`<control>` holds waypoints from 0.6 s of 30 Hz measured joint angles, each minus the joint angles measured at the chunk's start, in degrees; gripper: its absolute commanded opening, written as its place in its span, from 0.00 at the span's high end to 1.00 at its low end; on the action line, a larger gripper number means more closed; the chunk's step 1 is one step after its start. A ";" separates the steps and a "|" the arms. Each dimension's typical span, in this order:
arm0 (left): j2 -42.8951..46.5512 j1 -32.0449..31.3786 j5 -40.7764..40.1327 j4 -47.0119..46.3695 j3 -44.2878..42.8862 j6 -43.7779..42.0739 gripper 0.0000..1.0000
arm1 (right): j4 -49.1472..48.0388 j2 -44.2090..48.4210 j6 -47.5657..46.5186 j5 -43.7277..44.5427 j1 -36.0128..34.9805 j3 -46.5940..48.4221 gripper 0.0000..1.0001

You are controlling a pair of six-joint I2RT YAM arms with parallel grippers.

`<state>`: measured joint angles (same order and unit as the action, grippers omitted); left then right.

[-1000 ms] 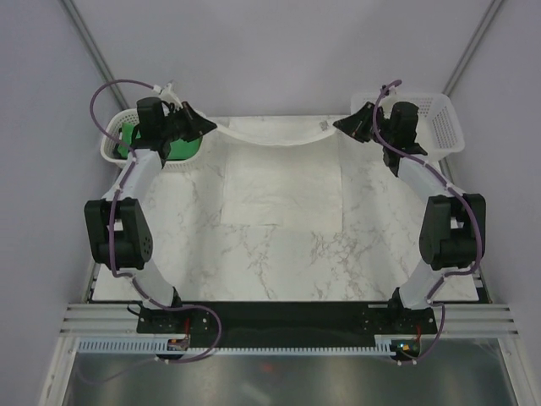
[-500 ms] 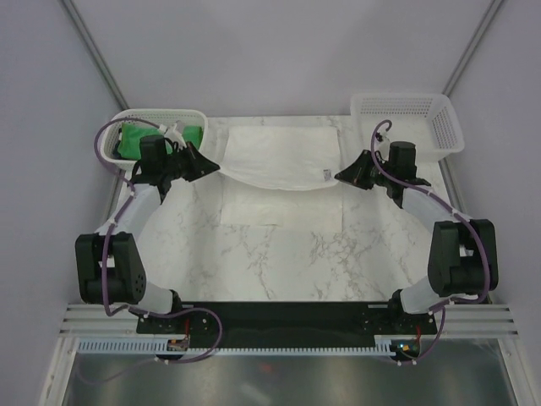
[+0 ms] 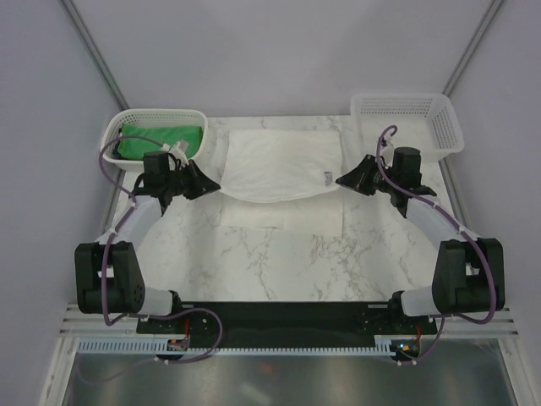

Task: Fold and stack the towels
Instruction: Fold the towel

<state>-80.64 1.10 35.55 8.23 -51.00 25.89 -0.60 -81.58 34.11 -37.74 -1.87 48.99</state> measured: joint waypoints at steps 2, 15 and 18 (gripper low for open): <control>1.05 -0.13 -0.74 0.79 1.73 0.00 0.98 | -0.33 1.66 0.39 0.11 0.00 -1.84 1.00; -2.03 -0.33 -3.08 5.79 6.21 0.04 0.98 | -1.79 1.68 1.27 2.21 0.00 -13.70 1.00; -2.12 -0.33 -3.08 6.56 5.92 0.20 0.98 | -1.75 1.60 1.99 1.97 0.00 -13.20 1.00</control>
<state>-82.76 0.78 32.47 14.79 -45.08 26.09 -2.35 -79.99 36.10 -35.77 -1.87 35.79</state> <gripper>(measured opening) 0.112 0.207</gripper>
